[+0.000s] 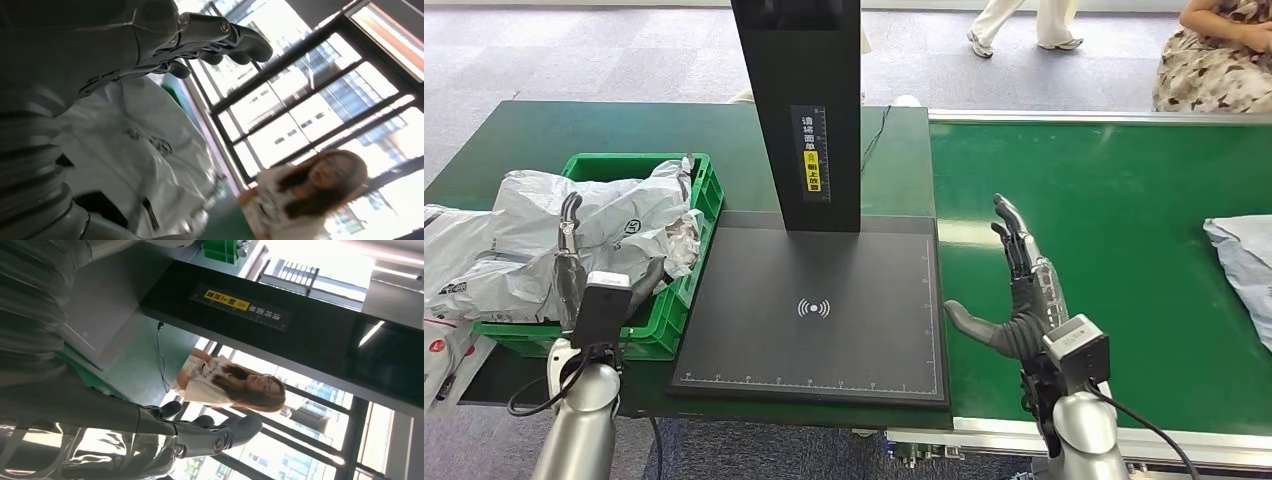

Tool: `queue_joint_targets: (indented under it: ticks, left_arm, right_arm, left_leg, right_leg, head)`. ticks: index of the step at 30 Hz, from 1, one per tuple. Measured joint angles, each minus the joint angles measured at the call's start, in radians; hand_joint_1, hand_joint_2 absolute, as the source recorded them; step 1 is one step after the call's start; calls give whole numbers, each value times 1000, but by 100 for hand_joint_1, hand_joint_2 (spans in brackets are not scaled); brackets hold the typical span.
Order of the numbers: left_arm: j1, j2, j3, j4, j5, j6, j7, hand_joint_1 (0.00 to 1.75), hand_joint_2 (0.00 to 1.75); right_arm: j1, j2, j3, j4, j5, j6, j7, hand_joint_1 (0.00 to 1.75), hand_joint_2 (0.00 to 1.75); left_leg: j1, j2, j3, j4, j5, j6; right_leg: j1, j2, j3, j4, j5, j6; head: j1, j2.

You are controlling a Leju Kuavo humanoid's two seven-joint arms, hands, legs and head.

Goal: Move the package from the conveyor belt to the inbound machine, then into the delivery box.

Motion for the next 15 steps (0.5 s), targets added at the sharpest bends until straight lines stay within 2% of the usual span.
queue_joint_targets:
  ticks: [4,9,12,15]
  left_arm:
    - [46,-25,-69,-80,240,-238,-38,0,175]
    - [78,-46,-142,-99,520,-555,-25,0,175]
    - [86,-54,-180,-90,619,-669,1,0,175]
    - [88,-63,-204,-74,653,-705,13,0,175]
  right_arm:
    - [-1,0,0,13,-26,16,24,0,175]
    - [-1,6,1,62,-78,36,73,0,175]
    - [-1,16,6,101,-101,43,79,0,175]
    - [-1,26,14,125,-111,45,79,0,175]
  left_leg:
    - [0,0,0,0,0,0]
    - [0,0,0,0,0,0]
    - [0,0,0,0,0,0]
    - [0,0,0,0,0,0]
  right_leg:
    - [0,0,0,0,0,0]
    - [0,0,0,0,0,0]
    - [0,0,0,0,0,0]
    - [0,0,0,0,0,0]
  head:
    - [0,0]
    - [0,0]
    - [0,0]
    - [0,0]
